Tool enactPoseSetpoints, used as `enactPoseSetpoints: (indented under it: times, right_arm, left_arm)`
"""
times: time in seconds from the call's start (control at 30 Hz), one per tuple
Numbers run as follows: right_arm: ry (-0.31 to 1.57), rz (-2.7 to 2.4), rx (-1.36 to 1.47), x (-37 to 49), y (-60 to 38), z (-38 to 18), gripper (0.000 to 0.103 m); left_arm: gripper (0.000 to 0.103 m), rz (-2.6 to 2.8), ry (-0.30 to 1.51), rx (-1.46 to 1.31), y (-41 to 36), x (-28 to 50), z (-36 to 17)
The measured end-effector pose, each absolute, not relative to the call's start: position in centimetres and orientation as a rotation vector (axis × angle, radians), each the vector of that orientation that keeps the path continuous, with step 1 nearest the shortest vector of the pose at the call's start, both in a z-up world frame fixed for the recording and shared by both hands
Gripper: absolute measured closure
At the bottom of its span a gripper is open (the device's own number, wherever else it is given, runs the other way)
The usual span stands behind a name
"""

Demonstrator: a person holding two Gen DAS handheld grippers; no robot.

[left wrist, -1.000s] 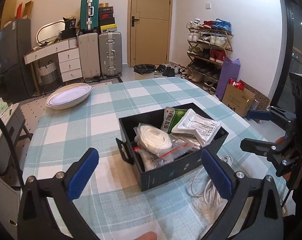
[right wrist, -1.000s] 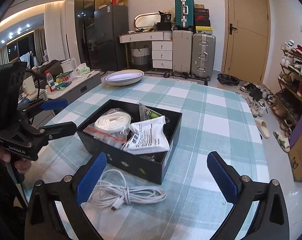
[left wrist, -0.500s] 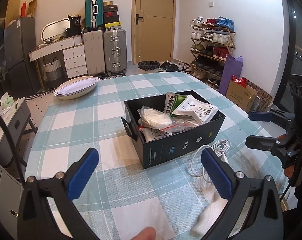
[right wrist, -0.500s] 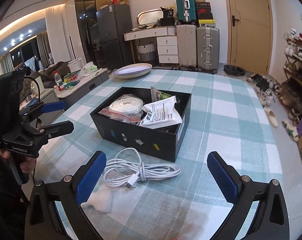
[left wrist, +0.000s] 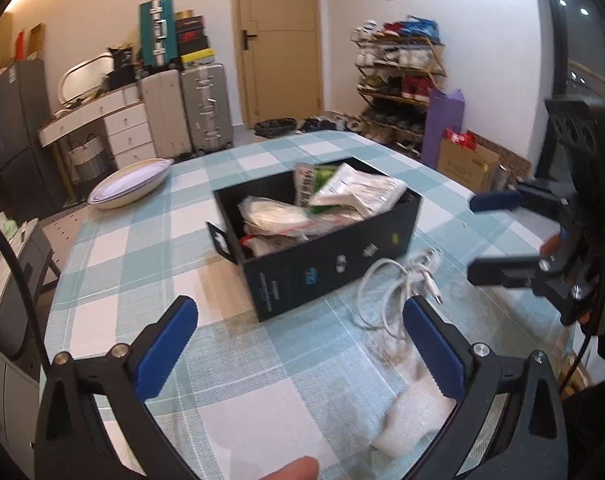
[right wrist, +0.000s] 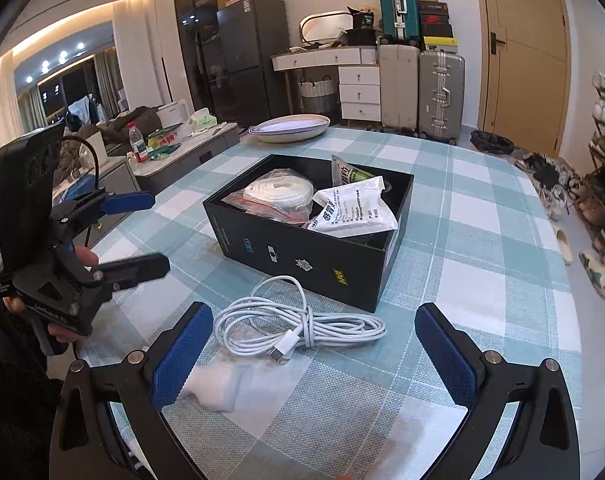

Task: Organize soft objects
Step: 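Grasp the white foam piece with the left tool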

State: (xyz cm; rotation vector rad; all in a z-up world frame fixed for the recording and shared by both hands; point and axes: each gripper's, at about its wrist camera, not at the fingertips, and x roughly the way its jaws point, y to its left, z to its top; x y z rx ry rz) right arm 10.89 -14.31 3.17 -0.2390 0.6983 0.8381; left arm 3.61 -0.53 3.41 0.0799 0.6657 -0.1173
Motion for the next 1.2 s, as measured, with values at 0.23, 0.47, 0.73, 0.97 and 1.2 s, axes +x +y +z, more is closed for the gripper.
enactPoseSetpoints:
  times: [0.23, 0.47, 0.73, 0.97, 1.2]
  right_arm:
    - [0.721, 0.823, -0.200, 11.4, -14.7, 2.9, 0.000]
    - [0.765, 0.825, -0.179, 12.1, -14.6, 2.2, 0.000]
    - [0.779, 0.800, -0.183, 12.5, -14.7, 1.7, 0.000]
    - [0.785, 0.801, -0.192, 12.5, -14.6, 1.5, 0.000]
    - [0.791, 0.785, -0.194, 12.7, -14.7, 1.3, 0.000]
  left_arm:
    - [0.000, -0.217, 0.723, 0.123, -2.1, 3.4, 2.6]
    - [0.000, -0.260, 0.745, 0.193, -3.6, 2.8, 1.9]
    - [0.000, -0.348, 0.806, 0.203, -4.4, 2.5, 0.8]
    - [0.000, -0.390, 0.863, 0.242, -5.5, 2.4, -0.5]
    - [0.002, -0.393, 0.904, 0.247, -5.9, 2.3, -1.2]
